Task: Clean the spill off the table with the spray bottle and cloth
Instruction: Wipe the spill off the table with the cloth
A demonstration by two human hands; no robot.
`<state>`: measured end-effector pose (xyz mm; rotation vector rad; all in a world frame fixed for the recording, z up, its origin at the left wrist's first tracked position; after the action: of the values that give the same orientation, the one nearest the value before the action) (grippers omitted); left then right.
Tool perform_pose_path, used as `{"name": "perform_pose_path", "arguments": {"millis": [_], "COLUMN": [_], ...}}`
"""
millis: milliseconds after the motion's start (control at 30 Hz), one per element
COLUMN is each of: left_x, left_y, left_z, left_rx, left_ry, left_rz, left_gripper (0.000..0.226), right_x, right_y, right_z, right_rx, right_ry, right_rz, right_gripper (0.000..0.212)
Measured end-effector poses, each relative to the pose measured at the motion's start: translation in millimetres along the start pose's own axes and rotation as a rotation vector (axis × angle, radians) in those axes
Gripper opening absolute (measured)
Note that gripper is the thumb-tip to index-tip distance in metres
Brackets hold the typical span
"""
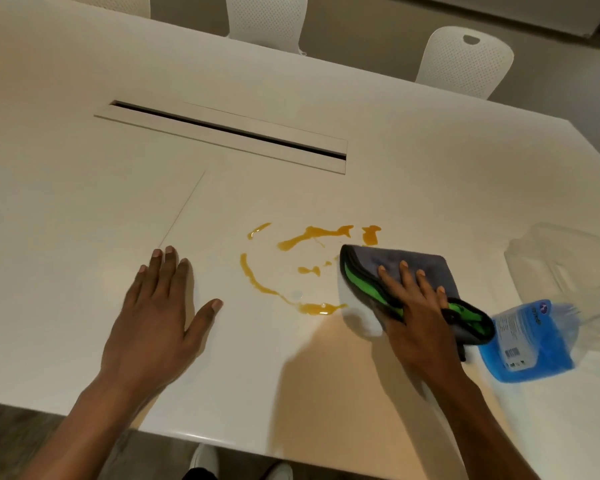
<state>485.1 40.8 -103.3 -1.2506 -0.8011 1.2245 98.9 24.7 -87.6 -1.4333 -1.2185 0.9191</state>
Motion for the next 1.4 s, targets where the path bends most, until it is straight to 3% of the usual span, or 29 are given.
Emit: {"name": "perform_pose_path", "arguments": {"millis": [167,233,433,567,833,1067,1267,1400], "left_x": [10,23,52,55,56,60,60,59], "left_y": [0,8,29,27,25,23,20,19], "left_z": [42,72,129,129,126,128,127,128], "left_rx": [-0.033,-0.010,0.016,0.027,0.038,0.002,0.036,0.059], "left_ry": [0.120,0.156,0.135,0.135,0.123,0.128,0.133,0.116], "left_rz": [-0.025,-0.020,-0.007,-0.010,0.000,0.012,0.072,0.088], "left_gripper": [0.088,0.084,0.080,0.080,0.081,0.078,0.077,0.076], "right_x": [-39,-31,4,-41,-34,-106,-83,-88], "right_y": [8,9,0,2,9,-4,8,3], "right_z": [-17,-22,-11,-3,-20,-23,-48,-29], "right_rx": [-0.063,-0.085,-0.130,-0.147,-0.137,-0.096,-0.078,-0.177], "right_ry": [0.070,0.020,-0.023,0.047,-0.034,0.074,-0.098,-0.044], "right_rz": [0.015,0.011,-0.043,0.026,0.012,-0.012,-0.045,-0.100], "right_gripper": [0.071,0.069,0.078,0.059,0.058,0.057,0.058,0.055]}}
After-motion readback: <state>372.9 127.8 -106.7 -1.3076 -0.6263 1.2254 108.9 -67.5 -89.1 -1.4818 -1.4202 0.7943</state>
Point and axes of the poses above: each hand's wrist, its own x-axis away from the middle knuckle, its own y-axis out of the palm, z = x × y, the point moved 5 cm from there along -x, towards the middle knuckle, and after that the axes turned 11 degrees about y, right-handed, at the moved point
